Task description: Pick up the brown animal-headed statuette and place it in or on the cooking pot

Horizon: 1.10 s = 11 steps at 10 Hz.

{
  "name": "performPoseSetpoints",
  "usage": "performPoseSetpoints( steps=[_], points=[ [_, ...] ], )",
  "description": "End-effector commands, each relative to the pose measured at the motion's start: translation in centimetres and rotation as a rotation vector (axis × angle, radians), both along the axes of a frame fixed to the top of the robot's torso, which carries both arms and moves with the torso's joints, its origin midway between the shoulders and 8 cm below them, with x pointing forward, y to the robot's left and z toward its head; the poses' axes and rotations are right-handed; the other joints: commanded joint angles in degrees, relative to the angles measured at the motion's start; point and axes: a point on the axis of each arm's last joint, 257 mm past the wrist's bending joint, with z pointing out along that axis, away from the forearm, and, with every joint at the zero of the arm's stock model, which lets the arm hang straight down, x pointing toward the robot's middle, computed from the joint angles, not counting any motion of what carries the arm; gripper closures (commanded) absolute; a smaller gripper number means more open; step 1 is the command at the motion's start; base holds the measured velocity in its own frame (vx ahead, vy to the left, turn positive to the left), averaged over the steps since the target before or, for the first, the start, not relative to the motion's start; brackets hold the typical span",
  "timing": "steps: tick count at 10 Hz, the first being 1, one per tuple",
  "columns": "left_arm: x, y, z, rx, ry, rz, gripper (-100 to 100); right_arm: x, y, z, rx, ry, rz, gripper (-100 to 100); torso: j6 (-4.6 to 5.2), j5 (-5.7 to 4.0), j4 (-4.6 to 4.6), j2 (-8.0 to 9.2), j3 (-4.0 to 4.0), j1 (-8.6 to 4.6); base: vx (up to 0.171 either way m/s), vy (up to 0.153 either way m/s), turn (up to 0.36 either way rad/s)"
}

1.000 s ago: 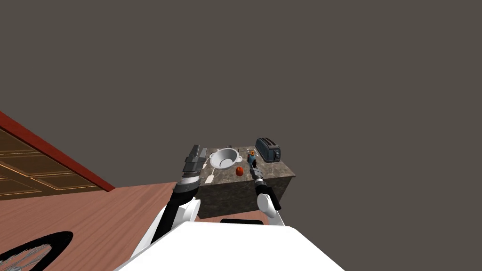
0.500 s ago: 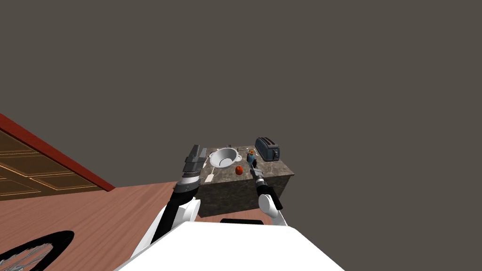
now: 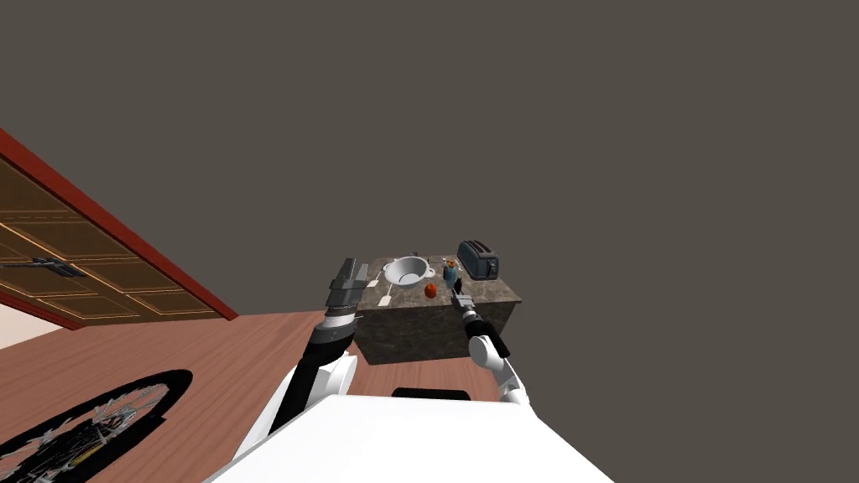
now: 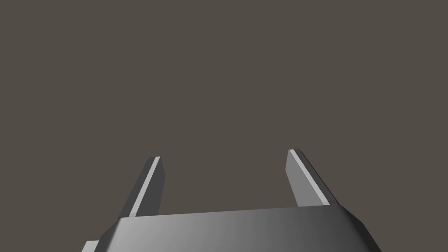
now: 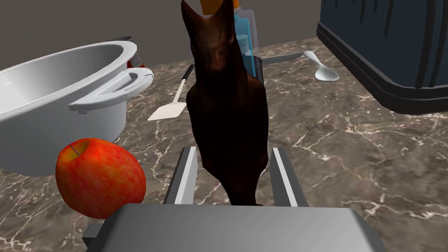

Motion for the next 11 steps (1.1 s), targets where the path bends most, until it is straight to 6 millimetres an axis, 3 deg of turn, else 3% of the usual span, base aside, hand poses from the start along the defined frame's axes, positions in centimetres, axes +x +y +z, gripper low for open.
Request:
performPoseSetpoints(
  steps=[1, 4, 7, 9, 10, 11],
  points=[
    [0.0, 0.0, 0.0, 0.000, 0.000, 0.000, 0, 0.8, -0.4, 0.2, -0.024, -0.007, 0.002, 100, 0.00, 0.00, 0.00, 0.00, 0.00, 0.00, -0.145, -0.015, 0.017],
    [0.0, 0.0, 0.0, 0.000, 0.000, 0.000, 0, 3.9, -3.4, 2.0, -0.116, -0.034, -0.017, 100, -0.02, 0.02, -0.02, -0.21, -0.11, -0.04, -0.177, -0.012, 0.078],
    [0.0, 0.0, 0.0, 0.000, 0.000, 0.000, 0, 5.5, -4.2, 3.7, -0.141, -0.061, -0.024, 100, -0.01, 0.08, 0.01, -0.30, -0.13, 0.09, -0.129, 0.006, 0.032],
    [0.0, 0.0, 0.0, 0.000, 0.000, 0.000, 0, 7.8, -6.6, 5.4, -0.182, -0.077, -0.057, 100, -0.02, 0.09, -0.02, -0.34, -0.16, 0.12, -0.179, 0.007, 0.080],
    [0.0, 0.0, 0.0, 0.000, 0.000, 0.000, 0, 8.2, -6.3, 6.2, -0.181, -0.090, -0.054, 100, 0.01, 0.07, -0.02, -0.12, -0.06, 0.09, -0.170, 0.010, 0.019],
    [0.0, 0.0, 0.0, 0.000, 0.000, 0.000, 0, 9.2, -7.6, 7.0, -0.196, -0.095, -0.074, 100, 0.03, 0.08, 0.03, -0.16, -0.04, 0.11, -0.146, 0.012, 0.036]
  ],
)
